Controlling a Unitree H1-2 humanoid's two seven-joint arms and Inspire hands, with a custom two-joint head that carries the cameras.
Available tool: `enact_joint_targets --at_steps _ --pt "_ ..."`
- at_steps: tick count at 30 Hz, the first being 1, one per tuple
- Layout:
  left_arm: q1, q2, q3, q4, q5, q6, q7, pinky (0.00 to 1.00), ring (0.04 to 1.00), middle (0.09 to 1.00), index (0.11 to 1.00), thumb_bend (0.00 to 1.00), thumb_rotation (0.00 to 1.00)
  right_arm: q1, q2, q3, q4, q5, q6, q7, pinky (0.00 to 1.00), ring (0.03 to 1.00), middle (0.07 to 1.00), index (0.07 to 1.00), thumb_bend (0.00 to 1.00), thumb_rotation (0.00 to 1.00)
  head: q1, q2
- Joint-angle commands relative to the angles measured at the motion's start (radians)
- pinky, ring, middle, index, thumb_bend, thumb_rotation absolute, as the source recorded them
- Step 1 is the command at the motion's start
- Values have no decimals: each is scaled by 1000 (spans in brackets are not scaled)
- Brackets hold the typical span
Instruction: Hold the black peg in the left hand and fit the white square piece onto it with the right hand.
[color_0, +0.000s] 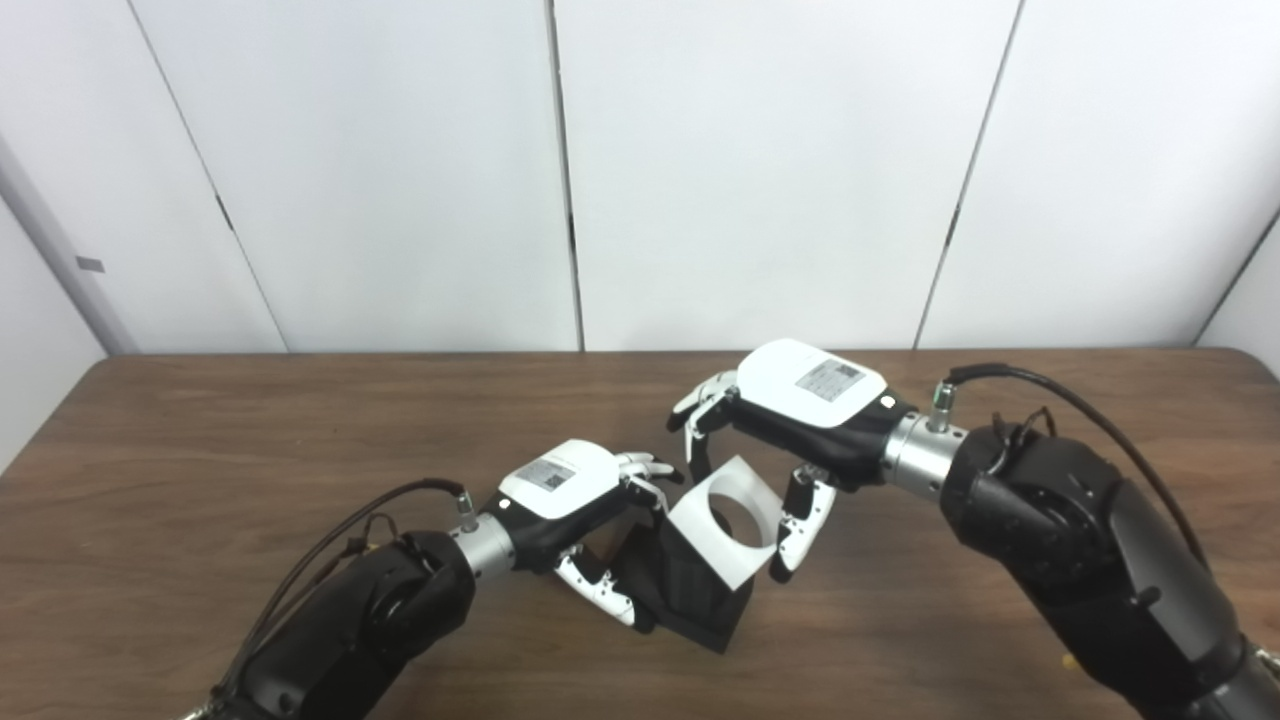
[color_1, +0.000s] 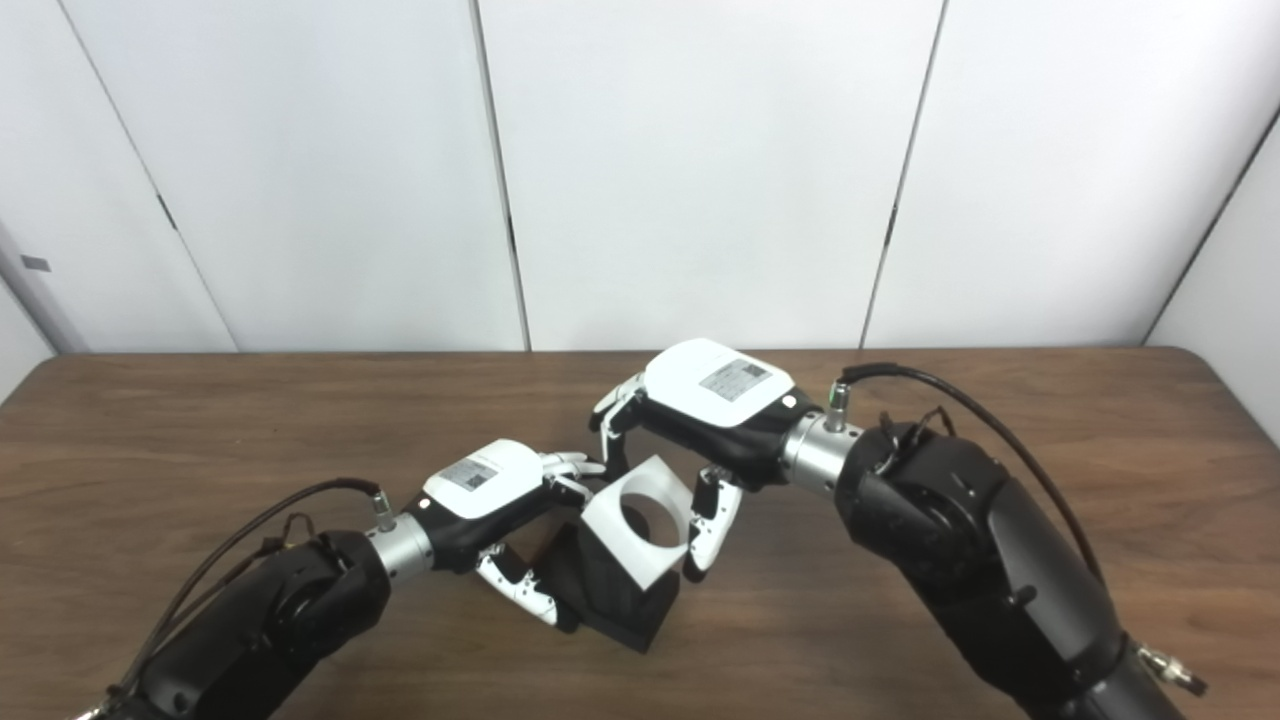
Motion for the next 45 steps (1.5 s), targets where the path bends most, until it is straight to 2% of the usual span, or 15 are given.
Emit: enact_joint_targets --at_steps 1,16,24,36,45 --pt "37 10 -51 22 77 29 -90 844 927 903 489 522 74 -30 10 -8 -17 0 -18 -19 695 820 790 478 519 138 2 1" --pt "36 2 -57 28 78 20 -78 843 928 900 488 522 75 -18 40 -5 8 -8 0 -10 698 827 801 478 519 137 3 0" --pt "38 1 -57 31 80 9 -65 840 923 897 488 522 75 -17 48 -4 42 -12 -18 -32 695 819 795 478 520 137 6 2" --pt "40 -2 -62 25 81 28 -85 849 926 907 488 522 76 -26 85 -2 97 -14 -16 -57 704 810 788 479 519 136 8 3" --pt "37 0 -64 25 77 19 -87 844 919 913 488 522 75 -32 116 12 109 -21 -7 -52 700 815 787 479 518 138 7 6"
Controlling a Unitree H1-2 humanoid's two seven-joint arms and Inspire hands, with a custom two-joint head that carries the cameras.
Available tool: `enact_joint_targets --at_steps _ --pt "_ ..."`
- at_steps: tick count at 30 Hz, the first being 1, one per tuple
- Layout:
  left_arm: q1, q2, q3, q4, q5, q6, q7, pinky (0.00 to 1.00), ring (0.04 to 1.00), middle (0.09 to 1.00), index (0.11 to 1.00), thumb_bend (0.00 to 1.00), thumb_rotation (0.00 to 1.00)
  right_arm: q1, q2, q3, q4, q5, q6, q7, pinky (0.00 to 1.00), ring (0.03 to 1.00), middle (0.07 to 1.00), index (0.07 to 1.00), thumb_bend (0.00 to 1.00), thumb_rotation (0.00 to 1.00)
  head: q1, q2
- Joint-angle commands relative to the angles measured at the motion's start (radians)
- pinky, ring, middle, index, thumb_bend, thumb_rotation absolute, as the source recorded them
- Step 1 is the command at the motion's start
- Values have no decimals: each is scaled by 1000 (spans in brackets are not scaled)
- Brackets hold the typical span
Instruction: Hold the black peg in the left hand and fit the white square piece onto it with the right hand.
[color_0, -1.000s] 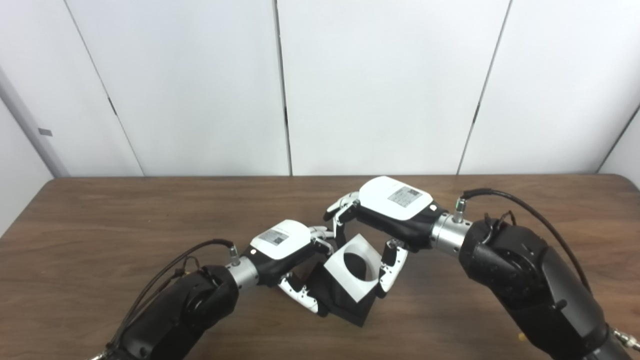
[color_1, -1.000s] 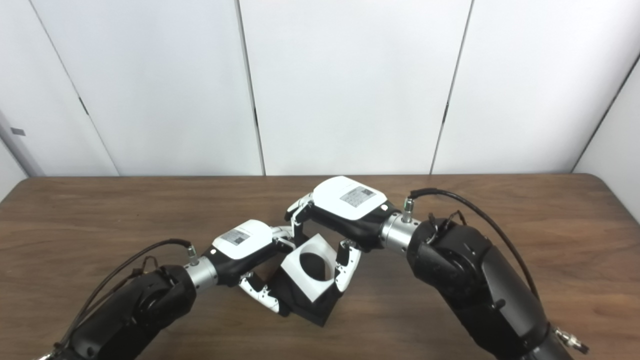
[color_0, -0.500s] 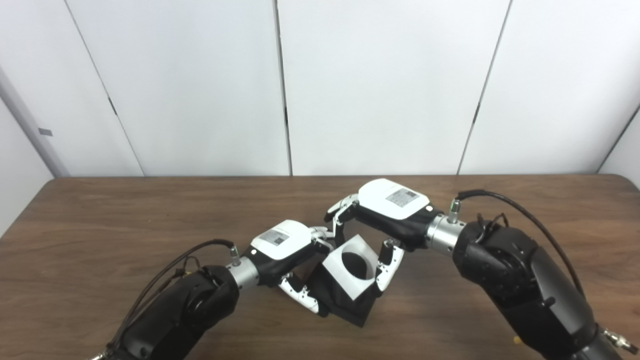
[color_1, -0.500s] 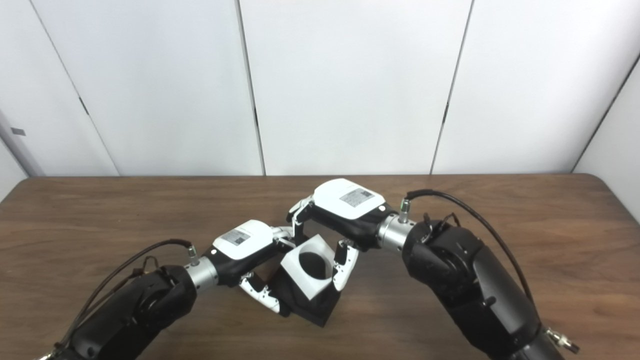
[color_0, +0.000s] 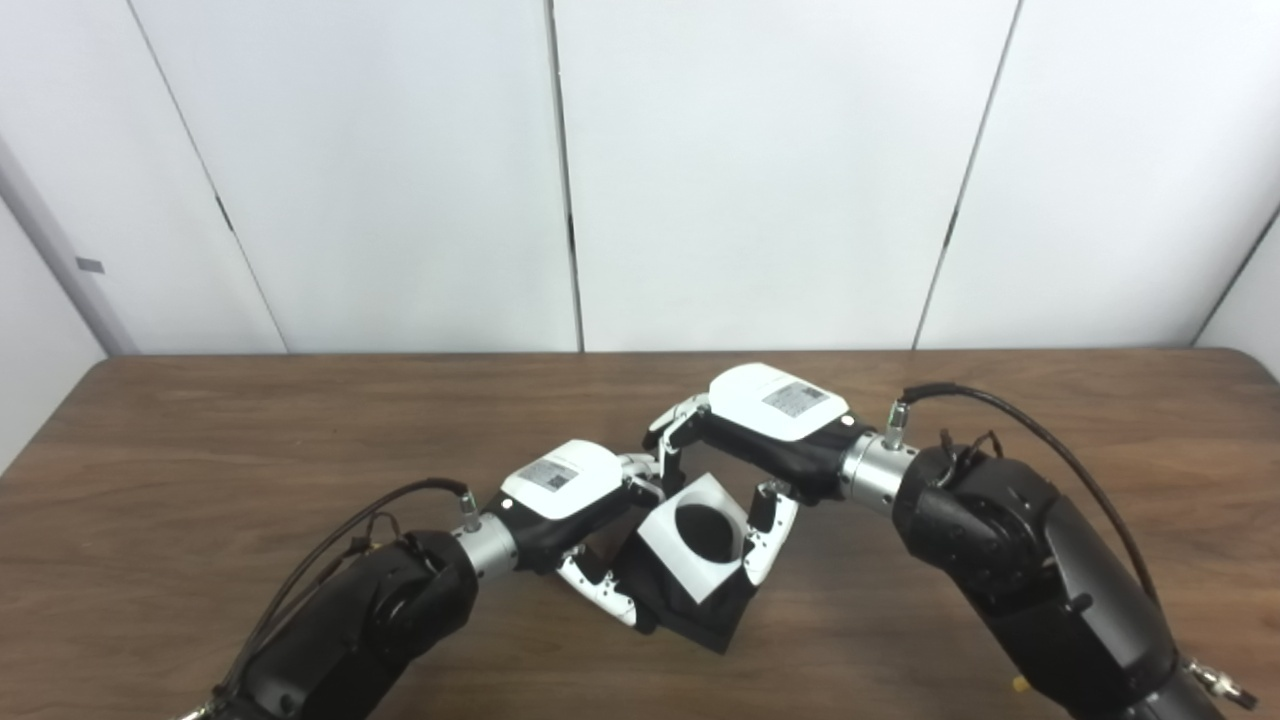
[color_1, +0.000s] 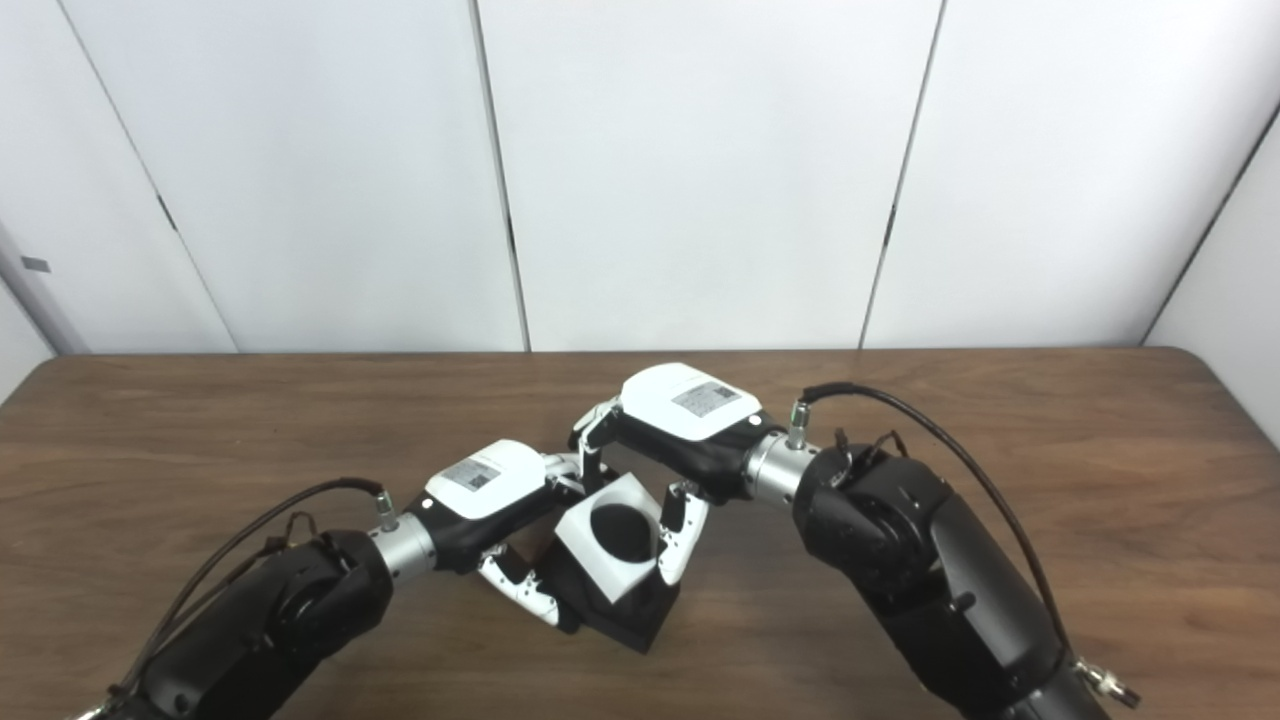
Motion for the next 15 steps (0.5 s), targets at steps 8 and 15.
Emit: enact_joint_targets --at_steps 8,15 --pt "36 -2 -59 28 70 17 -90 838 914 918 489 522 75 -51 33 36 30 -22 5 6 712 815 770 481 518 138 1 3" --pt "36 -1 -60 32 73 9 -77 832 916 896 488 522 75 -55 25 79 33 -48 81 107 700 828 809 623 813 374 2 7"
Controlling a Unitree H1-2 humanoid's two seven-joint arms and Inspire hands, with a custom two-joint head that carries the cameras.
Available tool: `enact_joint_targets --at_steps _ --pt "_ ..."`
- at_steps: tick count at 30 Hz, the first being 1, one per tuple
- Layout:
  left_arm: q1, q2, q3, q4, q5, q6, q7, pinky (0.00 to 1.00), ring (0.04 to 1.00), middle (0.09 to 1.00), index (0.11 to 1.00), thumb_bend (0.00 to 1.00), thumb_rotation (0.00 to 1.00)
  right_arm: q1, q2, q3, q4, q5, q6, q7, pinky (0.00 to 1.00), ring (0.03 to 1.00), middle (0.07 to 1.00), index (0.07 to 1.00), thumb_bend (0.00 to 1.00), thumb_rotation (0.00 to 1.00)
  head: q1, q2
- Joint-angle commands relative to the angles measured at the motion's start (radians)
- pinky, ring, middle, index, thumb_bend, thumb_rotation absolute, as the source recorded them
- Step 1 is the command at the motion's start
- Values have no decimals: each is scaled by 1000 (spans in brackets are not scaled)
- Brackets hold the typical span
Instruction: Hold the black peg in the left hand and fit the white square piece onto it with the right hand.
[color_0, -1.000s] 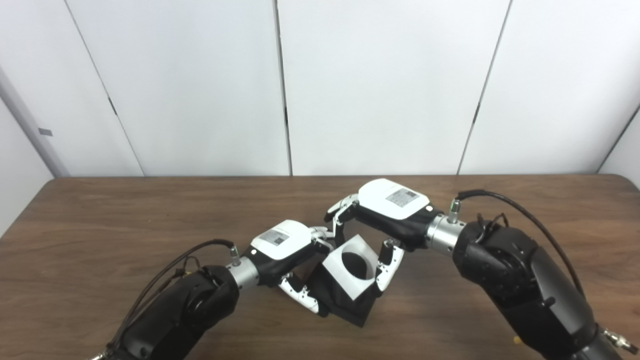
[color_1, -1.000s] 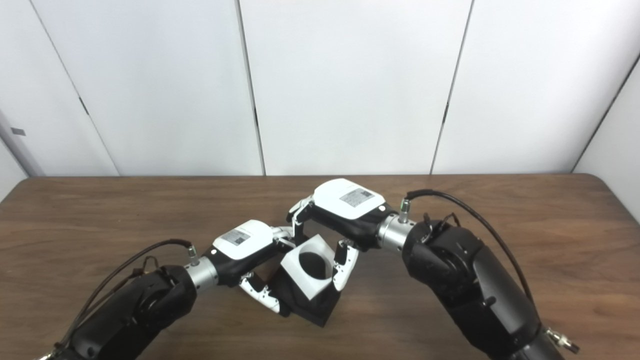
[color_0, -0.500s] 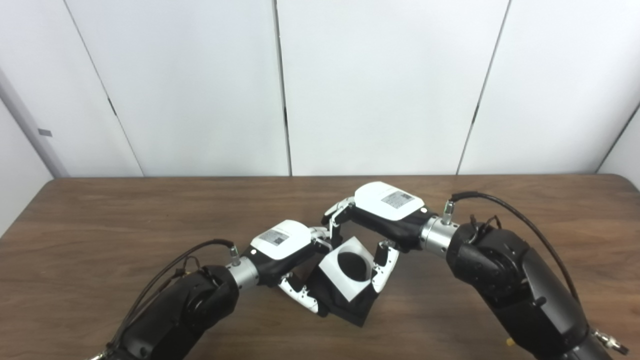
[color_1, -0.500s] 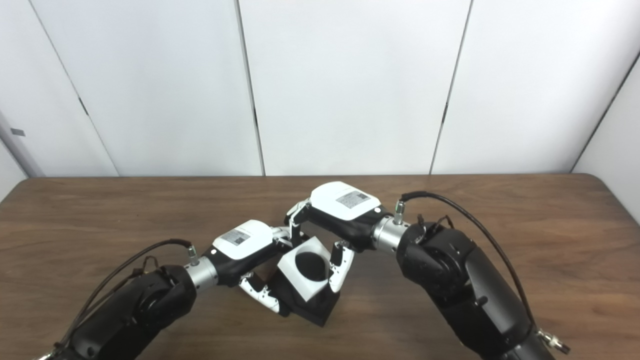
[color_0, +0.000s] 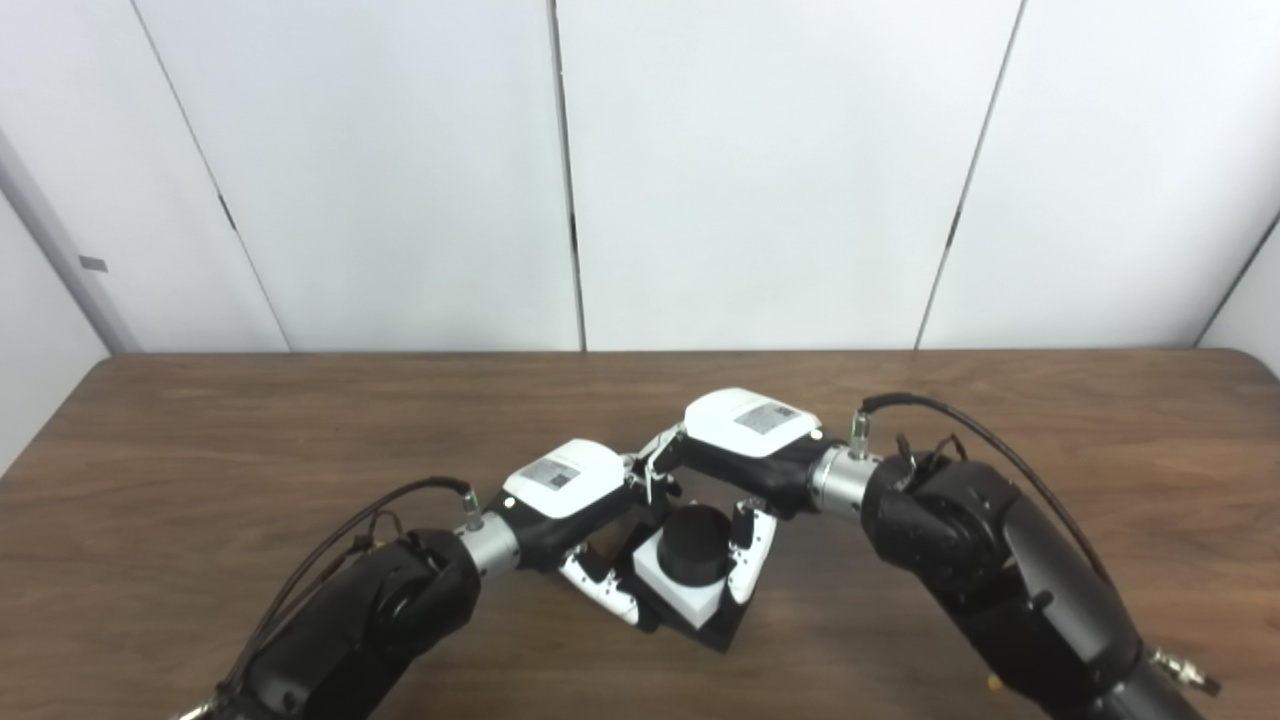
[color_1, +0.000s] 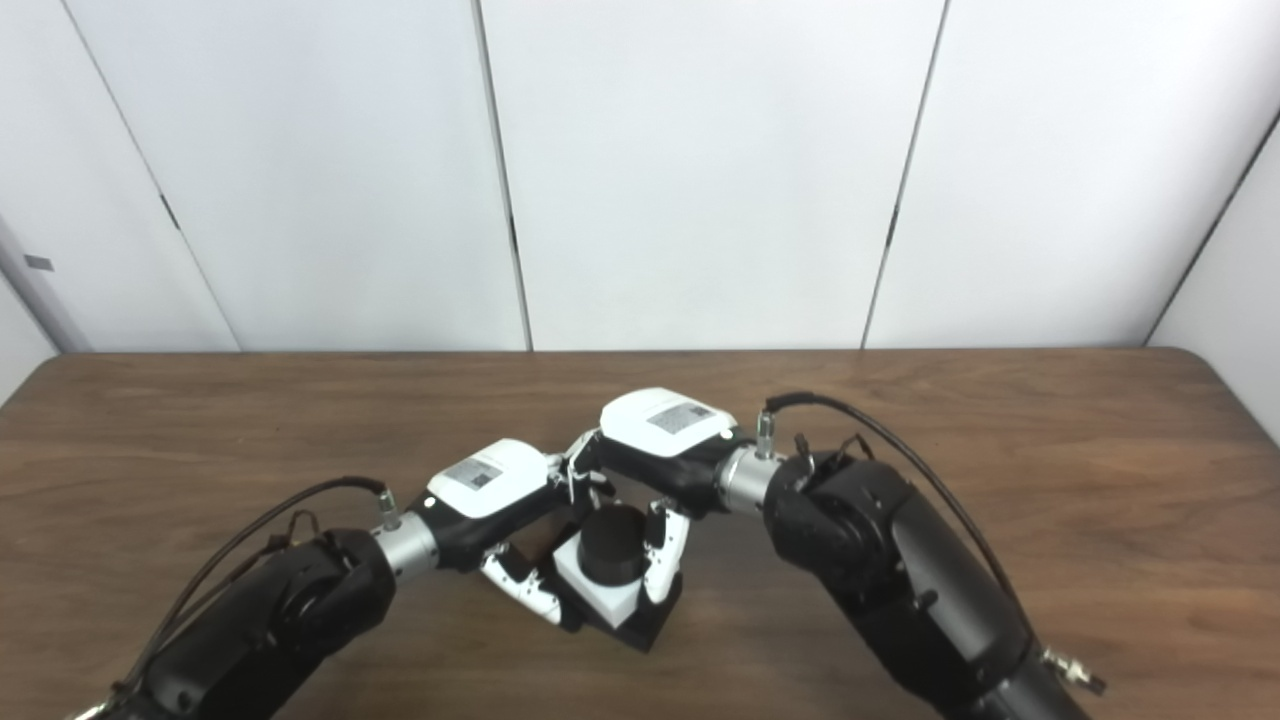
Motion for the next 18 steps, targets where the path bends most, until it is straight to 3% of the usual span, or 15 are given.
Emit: enact_joint_targets --at_steps 1,11,18 --pt "36 -1 -56 35 71 7 -76 833 917 896 488 522 75 -25 6 18 -9 -6 17 24 703 832 815 633 825 386 0 2" --pt "38 0 -50 36 66 16 -78 843 920 903 488 522 75 -33 -17 16 -18 -7 39 54 730 867 856 677 869 372 -2 1" --pt "38 7 -50 26 67 27 -86 850 923 900 487 522 75 -16 -64 -34 -35 18 30 28 725 856 862 739 871 255 -7 1"
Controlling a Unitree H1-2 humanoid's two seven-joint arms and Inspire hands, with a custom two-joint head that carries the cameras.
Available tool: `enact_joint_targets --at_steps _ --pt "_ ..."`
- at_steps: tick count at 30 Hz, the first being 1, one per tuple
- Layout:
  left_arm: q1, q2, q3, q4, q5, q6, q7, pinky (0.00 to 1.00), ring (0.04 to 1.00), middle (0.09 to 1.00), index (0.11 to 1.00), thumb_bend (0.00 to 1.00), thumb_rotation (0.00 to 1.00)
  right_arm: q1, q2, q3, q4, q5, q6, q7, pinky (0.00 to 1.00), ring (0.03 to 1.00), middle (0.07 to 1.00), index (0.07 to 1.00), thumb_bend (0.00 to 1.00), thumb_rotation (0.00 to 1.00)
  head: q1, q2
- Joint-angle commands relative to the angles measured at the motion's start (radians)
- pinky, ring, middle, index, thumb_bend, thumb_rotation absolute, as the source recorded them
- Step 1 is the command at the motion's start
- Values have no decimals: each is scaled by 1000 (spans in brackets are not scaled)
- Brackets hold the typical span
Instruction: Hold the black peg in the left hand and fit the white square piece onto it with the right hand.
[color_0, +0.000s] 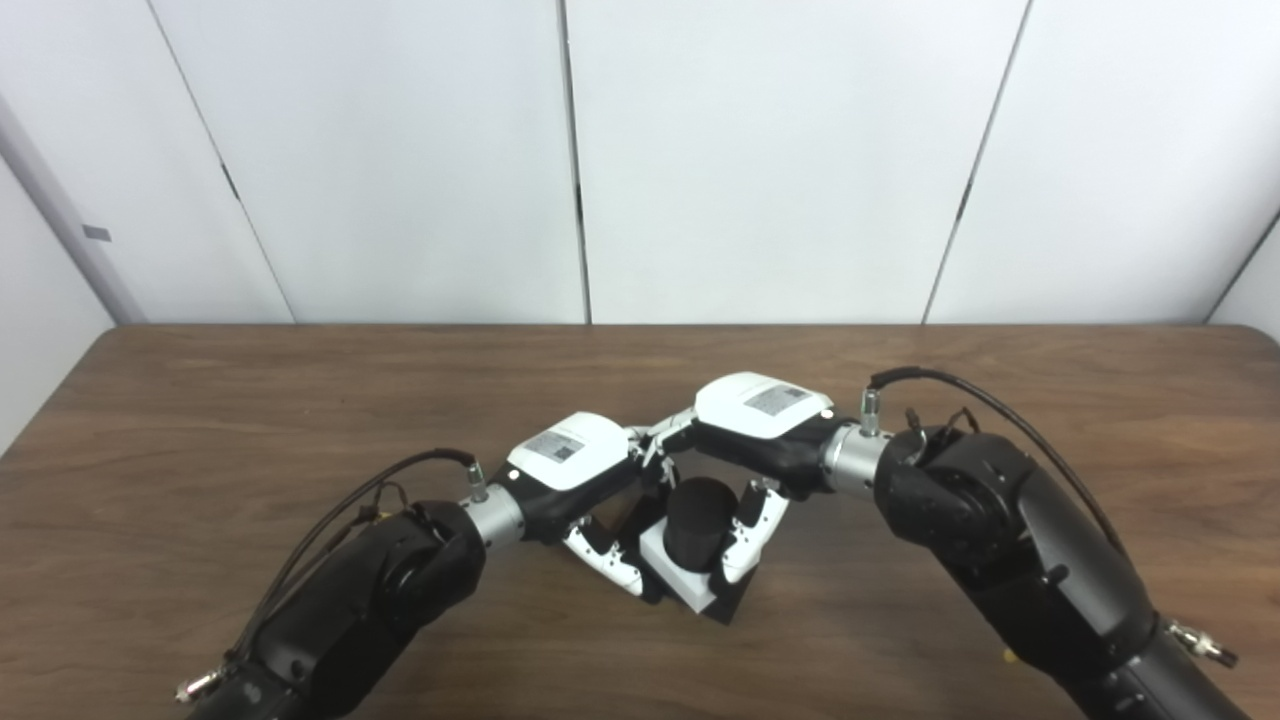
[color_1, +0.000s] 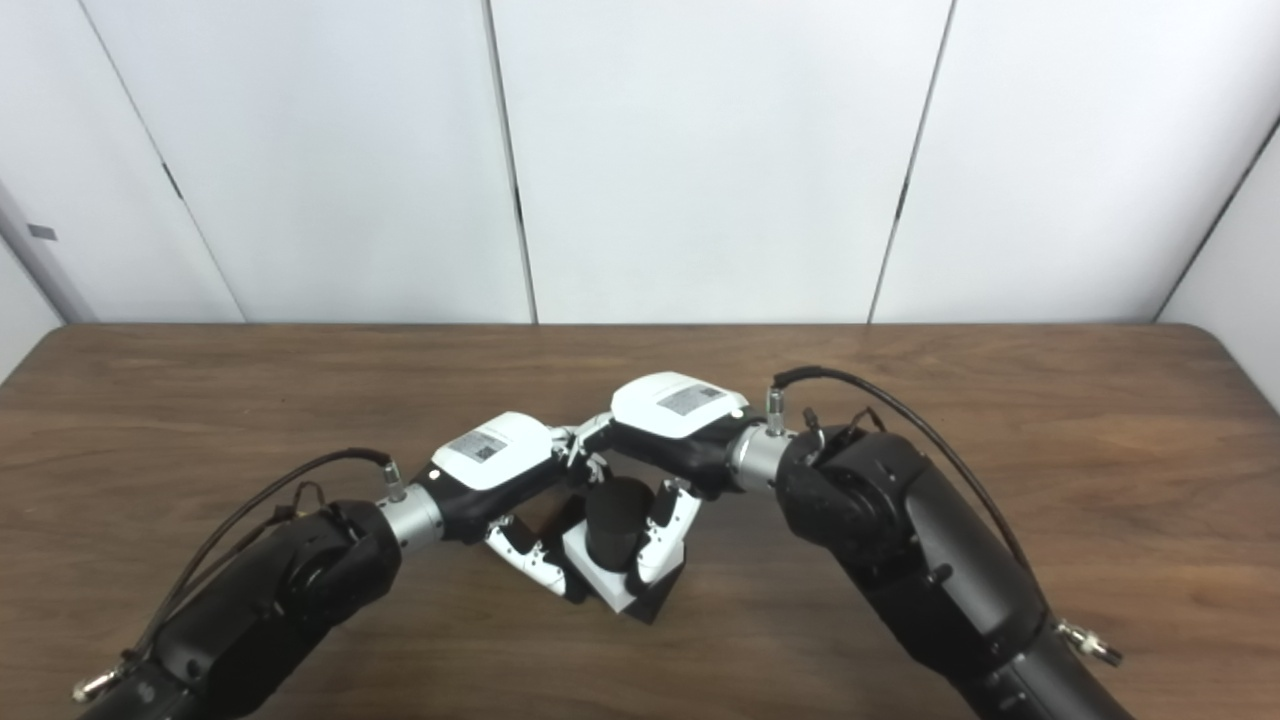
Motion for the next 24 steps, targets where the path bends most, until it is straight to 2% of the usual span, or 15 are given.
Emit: enact_joint_targets --at_steps 1,13,18,24 --pt "38 8 -50 23 67 19 -88 850 924 900 487 522 75 -23 -37 -40 -26 13 7 -15 720 853 861 741 857 229 0 1" --pt "43 10 -42 20 56 18 -86 841 914 898 487 523 72 31 -112 -212 -96 73 45 -67 697 832 854 738 790 106 -7 4" --pt "42 11 -43 23 60 16 -84 838 914 897 487 523 73 83 -121 -278 -72 103 20 -150 675 805 833 724 757 87 -13 2" --pt "39 11 -41 34 59 4 -73 834 913 894 487 523 73 161 -91 -342 -47 131 22 -284 626 764 799 696 751 29 -13 2"
